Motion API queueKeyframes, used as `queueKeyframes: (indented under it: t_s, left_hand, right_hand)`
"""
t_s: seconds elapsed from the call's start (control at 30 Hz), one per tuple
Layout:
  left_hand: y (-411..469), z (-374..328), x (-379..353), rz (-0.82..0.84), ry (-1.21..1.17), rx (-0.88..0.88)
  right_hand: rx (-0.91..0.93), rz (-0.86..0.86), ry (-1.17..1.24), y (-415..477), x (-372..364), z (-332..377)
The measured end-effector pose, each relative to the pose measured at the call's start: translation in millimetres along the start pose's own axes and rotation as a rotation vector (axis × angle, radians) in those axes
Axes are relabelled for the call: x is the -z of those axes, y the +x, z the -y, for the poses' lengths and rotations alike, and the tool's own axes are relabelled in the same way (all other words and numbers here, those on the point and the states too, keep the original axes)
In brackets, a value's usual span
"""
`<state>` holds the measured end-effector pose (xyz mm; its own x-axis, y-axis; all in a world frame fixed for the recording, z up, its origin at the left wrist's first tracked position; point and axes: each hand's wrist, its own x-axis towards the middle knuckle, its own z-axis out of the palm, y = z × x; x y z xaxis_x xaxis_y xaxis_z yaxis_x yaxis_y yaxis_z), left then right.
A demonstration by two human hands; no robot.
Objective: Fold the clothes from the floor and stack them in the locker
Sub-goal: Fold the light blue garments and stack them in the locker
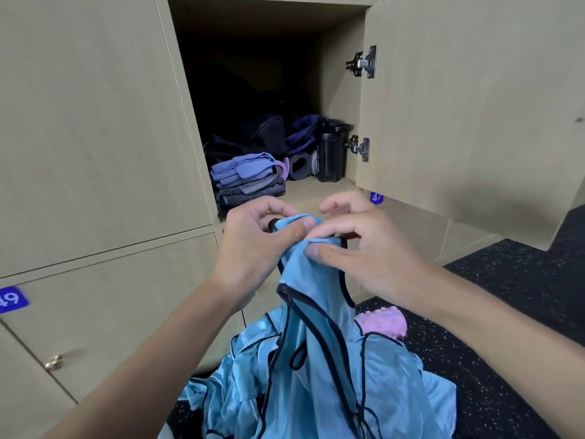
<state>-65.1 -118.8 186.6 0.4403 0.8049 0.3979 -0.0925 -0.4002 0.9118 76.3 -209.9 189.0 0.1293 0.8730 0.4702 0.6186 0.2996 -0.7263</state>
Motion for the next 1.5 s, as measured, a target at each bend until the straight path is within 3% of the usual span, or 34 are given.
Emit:
queueKeyframes:
  t_s: [0.23, 0.4, 0.63, 0.8, 0.9, 1.0, 1.13, 1.27, 1.5]
  left_hand:
    - [2, -4, 3, 0.019, -0.097, -0.043]
    - [22, -24, 4, 0.022, 0.102, -0.224]
    - [48, -67, 1, 0.014, 0.176, -0.362]
    - [41, -58, 2, 0.025, 0.183, -0.443]
    - [42, -48, 2, 0.011, 0.263, -0.349]
    - [43, -47, 5, 0.064, 0.151, -0.188]
    - [37, -47, 6, 0.172, 0.208, -0.225]
    - [35, -48, 5, 0.076, 0.176, -0.291]
    - [34, -55, 12, 0.013, -0.087, -0.164]
  right_hand:
    - [-0.056, -0.1, -0.009, 7, 6, -4]
    - [-0.033, -0.249, -0.017, 28, 22, 9]
    - [0.115, -0.4, -0.069, 52, 49, 45]
    - [0.123, -0.382, -0.109, 52, 48, 44]
    - [0.117, -0.352, -0.13, 51, 42, 39]
    - [0.093, -0.342, -0.14, 53, 40, 35]
    - [0.077, -0.37, -0.101, 56, 41, 32]
    - [0.09, -0.323, -0.048, 52, 45, 30]
    - [0.093, -0.109, -0.006, 47, 62, 23]
